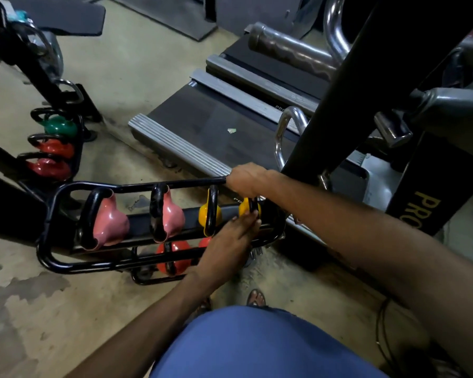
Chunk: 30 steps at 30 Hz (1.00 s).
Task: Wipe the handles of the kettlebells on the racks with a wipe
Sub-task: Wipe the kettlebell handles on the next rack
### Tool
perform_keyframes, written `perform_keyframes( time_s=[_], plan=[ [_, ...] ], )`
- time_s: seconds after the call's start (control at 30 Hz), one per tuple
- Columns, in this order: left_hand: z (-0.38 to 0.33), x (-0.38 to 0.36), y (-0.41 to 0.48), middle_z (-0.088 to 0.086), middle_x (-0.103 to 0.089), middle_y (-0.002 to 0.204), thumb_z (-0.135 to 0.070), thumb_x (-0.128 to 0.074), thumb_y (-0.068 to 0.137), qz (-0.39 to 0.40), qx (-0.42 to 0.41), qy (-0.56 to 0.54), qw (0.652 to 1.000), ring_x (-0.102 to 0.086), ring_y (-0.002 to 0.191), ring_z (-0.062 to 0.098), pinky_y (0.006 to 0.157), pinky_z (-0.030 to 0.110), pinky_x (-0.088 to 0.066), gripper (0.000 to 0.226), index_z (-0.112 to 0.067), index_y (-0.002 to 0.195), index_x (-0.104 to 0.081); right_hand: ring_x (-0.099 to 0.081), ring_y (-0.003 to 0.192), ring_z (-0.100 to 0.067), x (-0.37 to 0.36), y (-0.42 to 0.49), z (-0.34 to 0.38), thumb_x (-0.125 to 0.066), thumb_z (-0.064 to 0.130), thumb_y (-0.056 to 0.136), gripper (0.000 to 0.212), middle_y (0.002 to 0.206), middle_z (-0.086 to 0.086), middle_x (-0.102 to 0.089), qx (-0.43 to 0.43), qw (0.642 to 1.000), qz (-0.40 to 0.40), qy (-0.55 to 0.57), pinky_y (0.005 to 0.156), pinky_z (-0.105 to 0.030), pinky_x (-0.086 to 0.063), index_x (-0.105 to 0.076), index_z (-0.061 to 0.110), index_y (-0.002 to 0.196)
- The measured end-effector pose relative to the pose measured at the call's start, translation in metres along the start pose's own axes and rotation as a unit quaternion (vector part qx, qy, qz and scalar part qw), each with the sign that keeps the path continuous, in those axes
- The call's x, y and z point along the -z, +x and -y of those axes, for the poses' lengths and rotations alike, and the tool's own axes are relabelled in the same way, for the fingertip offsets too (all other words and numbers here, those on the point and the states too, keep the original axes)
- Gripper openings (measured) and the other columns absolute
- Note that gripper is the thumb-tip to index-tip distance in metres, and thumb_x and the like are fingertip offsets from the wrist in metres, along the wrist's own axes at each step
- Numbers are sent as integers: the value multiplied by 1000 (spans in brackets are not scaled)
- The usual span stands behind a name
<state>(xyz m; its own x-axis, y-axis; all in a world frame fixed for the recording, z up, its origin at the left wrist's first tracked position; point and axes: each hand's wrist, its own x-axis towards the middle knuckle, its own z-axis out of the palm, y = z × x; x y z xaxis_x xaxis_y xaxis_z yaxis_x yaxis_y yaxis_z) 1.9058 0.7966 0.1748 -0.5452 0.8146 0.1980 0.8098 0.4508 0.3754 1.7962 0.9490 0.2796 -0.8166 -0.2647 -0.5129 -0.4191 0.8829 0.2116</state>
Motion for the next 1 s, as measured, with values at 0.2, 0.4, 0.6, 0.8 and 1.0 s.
perform_keyframes(
  time_s=[0.2,0.4,0.6,0.8,1.0],
  plan=[
    [-5,-13,5,11,-13,167,-9,-61,84,71,45,38,996,-21,152,25,124,41,-20,78,-7,155,-31,-51,74,-23,6,-2,2,-49,12,100,23,99,-5,-62,40,998,22,-50,62,-34,-42,-64,8,117],
    [-14,-8,5,12,-20,165,-10,-64,80,41,61,10,997,-36,146,28,120,35,-23,76,-4,151,-38,-64,88,-27,9,-5,11,-52,11,98,24,110,-9,-66,45,995,71,-50,66,-35,-46,-64,7,118],
    [-17,-7,5,11,-28,163,-11,-60,84,45,76,-48,995,-38,144,28,118,39,-36,69,-3,150,-40,-67,97,-29,-1,-13,24,-58,12,93,16,109,-6,-68,69,994,35,-74,69,-36,-49,-67,13,106],
    [-1,22,5,5,-50,148,-11,-60,89,-23,131,-155,979,-55,126,25,102,37,-49,51,-11,140,-55,-62,95,-28,-71,-56,25,-61,5,85,11,100,-10,-63,-136,898,-244,339,78,-38,-51,-66,9,94],
    [43,60,80,4,-23,165,-43,-82,78,135,122,-113,977,-26,150,17,120,31,-26,101,-13,157,-28,-66,87,-23,-125,-52,49,-66,11,91,2,89,-1,-70,-342,628,-322,620,81,-40,-53,-67,11,93]
  ],
)
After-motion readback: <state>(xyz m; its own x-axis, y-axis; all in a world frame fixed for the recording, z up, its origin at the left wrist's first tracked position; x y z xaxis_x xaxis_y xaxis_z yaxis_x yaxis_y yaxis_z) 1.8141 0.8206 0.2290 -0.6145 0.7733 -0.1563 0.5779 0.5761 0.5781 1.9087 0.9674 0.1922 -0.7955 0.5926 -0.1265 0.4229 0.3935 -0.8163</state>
